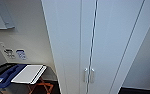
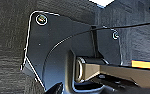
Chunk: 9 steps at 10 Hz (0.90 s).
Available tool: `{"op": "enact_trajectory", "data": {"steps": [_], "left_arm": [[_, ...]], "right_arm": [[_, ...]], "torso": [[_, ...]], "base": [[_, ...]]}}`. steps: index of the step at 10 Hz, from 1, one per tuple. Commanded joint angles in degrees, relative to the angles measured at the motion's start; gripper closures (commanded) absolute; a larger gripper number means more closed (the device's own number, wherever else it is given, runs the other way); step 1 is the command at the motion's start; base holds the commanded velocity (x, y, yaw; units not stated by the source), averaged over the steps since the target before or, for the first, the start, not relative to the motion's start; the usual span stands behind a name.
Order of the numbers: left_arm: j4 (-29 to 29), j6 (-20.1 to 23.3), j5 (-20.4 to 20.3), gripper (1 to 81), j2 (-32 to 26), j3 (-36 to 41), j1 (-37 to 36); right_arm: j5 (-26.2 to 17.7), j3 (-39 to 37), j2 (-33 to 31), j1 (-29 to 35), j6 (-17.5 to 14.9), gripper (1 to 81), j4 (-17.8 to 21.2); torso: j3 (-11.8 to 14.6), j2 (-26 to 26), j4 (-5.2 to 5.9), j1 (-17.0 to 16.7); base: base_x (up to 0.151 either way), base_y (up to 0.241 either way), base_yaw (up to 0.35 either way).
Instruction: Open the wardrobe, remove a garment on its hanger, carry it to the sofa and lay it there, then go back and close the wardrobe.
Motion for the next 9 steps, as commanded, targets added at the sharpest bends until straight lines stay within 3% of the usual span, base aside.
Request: {"op": "enact_trajectory", "data": {"steps": [1,9], "left_arm": [[0.79,-0.11,3.16,1.0,-1.65,1.18,-1.76],[0.88,-0.03,2.72,1.0,-23.69,29.98,-12.65]], "right_arm": [[-3.46,2.73,-3.04,2.93,0.04,1.0,0.6],[-2.85,35.05,-24.04,22.35,0.22,1.0,0.69]], "torso": [[0.0,0.0,0.0,0.0],[0.0,0.0,0.0,-0.02]], "base": [[0.0,0.0,0.0],[0.0,0.0,0.0]]}}
